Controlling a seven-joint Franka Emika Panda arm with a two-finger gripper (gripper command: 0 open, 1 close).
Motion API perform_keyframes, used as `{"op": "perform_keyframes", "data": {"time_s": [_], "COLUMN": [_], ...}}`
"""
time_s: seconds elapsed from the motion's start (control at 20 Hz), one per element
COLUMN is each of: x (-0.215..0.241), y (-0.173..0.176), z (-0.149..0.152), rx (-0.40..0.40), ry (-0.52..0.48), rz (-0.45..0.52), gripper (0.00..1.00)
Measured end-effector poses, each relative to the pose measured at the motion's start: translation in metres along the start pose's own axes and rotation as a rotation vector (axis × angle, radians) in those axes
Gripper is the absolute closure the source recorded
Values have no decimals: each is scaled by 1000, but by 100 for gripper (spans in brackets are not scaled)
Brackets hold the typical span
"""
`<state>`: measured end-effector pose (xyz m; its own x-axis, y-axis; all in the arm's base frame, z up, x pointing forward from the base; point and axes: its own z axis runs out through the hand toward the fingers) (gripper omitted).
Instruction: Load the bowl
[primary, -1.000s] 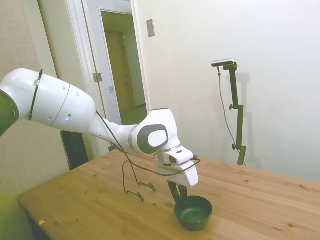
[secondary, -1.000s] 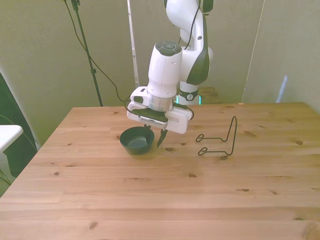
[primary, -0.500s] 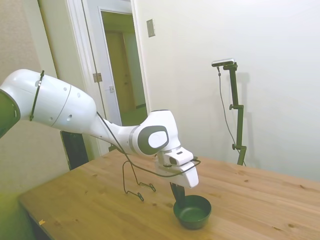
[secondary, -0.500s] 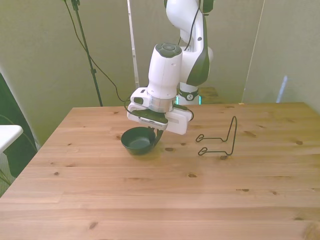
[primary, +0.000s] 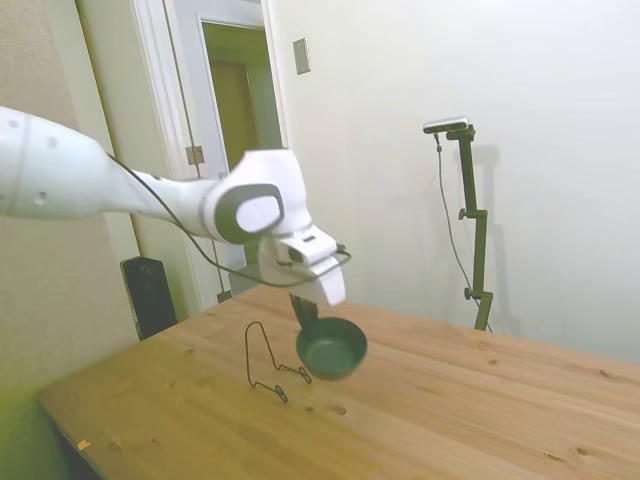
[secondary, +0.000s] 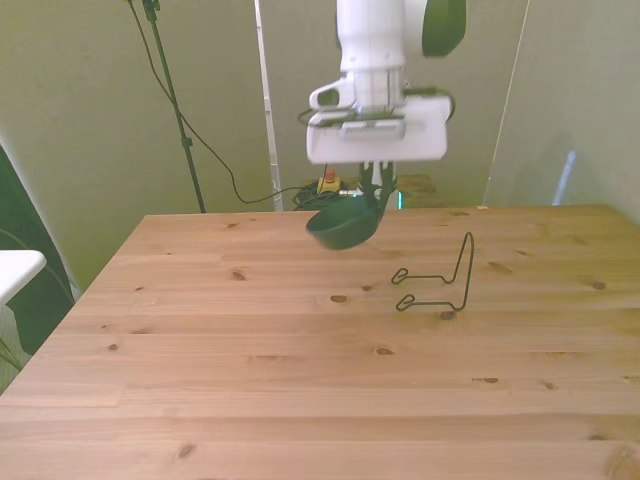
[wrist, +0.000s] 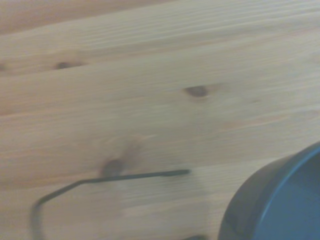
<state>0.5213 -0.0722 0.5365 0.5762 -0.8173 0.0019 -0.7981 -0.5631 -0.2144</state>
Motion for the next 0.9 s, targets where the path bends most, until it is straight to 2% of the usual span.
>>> {"op": "perform_keyframes", "data": {"time_s": [0.15, 0.35, 0.6, 0.75, 0.9], "x": [-25, -17, -2, 2, 11], "y": [-3, 0, 3, 9, 14], "z": [-22, -9, 7, 13, 23], "rx": [110, 203, 327, 358, 351], "ry": [-119, -242, -368, -429, -453], "rz": [-36, -30, 60, 107, 134], "gripper": [100, 100, 100, 100, 100]}}
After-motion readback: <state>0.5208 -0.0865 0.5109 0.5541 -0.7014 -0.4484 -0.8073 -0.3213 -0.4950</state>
